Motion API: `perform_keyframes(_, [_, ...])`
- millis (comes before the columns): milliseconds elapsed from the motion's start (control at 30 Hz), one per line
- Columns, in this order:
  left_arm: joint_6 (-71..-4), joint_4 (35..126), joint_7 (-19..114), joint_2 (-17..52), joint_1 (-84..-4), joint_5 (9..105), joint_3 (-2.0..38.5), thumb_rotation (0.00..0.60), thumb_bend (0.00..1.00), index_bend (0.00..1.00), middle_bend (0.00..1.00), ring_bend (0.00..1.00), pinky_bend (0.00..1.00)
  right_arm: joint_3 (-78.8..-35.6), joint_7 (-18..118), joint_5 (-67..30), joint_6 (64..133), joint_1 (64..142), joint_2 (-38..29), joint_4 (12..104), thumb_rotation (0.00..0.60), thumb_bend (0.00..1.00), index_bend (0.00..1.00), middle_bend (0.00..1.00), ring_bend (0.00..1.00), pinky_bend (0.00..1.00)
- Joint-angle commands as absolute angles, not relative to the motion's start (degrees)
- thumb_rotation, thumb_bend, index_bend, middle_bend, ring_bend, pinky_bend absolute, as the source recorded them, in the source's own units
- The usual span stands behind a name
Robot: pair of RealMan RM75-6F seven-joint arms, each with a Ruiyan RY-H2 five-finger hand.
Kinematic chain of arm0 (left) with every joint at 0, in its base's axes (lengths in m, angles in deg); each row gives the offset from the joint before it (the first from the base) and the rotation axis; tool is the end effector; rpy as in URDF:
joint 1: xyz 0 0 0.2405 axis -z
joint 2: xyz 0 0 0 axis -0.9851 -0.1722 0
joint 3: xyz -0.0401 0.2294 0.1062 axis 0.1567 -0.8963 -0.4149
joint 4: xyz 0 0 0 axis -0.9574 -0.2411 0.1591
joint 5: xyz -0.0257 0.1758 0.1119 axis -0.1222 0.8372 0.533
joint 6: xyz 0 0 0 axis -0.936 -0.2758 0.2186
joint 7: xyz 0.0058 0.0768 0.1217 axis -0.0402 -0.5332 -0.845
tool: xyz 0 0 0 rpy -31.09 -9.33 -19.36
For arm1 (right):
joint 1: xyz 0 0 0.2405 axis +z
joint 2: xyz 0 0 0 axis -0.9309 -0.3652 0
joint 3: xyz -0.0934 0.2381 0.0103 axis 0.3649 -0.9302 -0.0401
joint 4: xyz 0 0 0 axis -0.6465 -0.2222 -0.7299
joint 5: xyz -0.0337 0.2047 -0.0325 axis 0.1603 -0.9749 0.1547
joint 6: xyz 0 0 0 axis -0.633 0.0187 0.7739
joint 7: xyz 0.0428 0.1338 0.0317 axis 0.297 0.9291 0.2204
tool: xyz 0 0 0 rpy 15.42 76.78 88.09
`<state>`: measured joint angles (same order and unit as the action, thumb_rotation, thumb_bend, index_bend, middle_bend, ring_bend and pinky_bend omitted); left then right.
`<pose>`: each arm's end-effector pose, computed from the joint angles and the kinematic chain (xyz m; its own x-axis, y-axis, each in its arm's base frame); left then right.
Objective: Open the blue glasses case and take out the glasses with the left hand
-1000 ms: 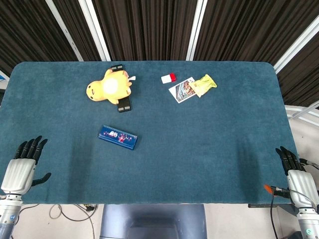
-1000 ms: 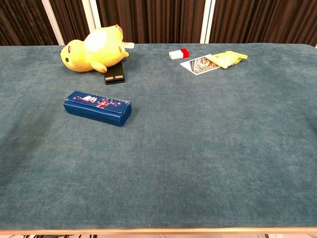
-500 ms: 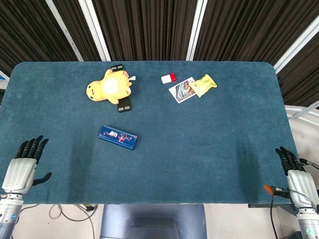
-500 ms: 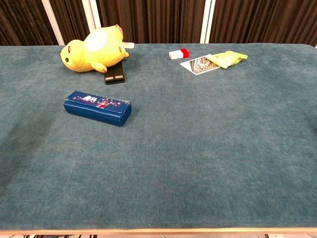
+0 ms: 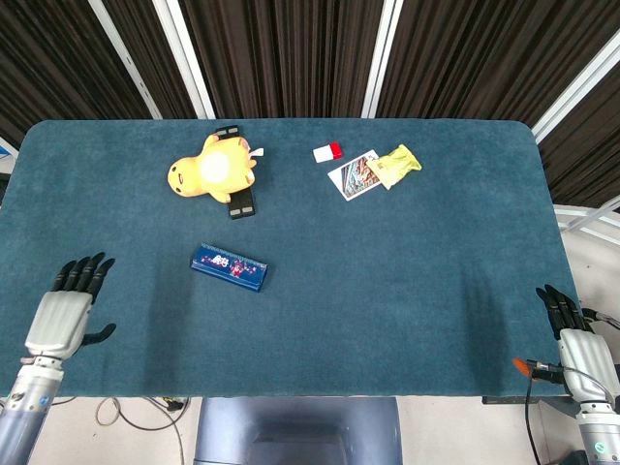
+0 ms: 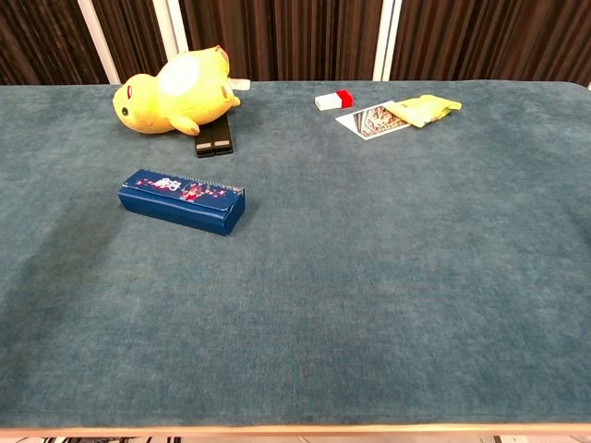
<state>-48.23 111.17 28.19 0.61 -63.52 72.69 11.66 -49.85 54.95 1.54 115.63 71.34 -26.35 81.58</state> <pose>-0.2555 0.2245 0.1108 0.5069 0.1483 0.8492 0.8616 -0.1191 -0.4935 -0.3128 -0.1680 0.1592 0.2366 -0.0781 0.9685 -0.9658 0.0895 0.2432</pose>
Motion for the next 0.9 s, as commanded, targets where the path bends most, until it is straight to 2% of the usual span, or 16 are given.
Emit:
perform_keyframes(33, [-41.2,113.4,23.5,0.2,-57.8,67.9,15.3,0.6,0.2,0.0,0.06,0.0,0.08,-49.9,54.8,1.3,115.4,71.4,-26.4,81.7,0.6,0.14,0.0,0.0,0.0,0.2])
perform_keyframes(267, [-27.5,110.0,14.3,2.6,-45.6,56.2,20.5,0.6,0.23,0.0,0.11,0.0,0.1,-50.0,54.7,0.5,114.8,71.5,-26.6,82.2,0.6,0.14,0.0,0.0,0.0,0.2])
perform_keyframes(433, [-21.2,104.5,10.1,6.5,-38.4,47.8,22.2,0.6,0.24,0.0,0.13,0.0,0.1,-50.0,54.9,0.0,114.4,71.6,-26.8,82.5,0.6,0.14,0.0,0.0,0.0,0.2])
perform_keyframes(633, [-15.4,98.7,6.6,9.6,-31.9,41.0,21.1,0.6,0.24,0.0,0.15,0.0,0.1,-50.1,54.9,-0.5,114.0,71.6,-27.0,82.7,0.6,0.14,0.0,0.0,0.0,0.2])
perform_keyframes(900, [-12.5,94.0,5.3,12.2,-27.1,36.1,18.7,0.6,0.26,0.0,0.17,0.0,0.1,-50.2,55.0,-0.9,113.8,71.7,-27.1,82.9,0.6,0.14,0.0,0.0,0.0,0.2])
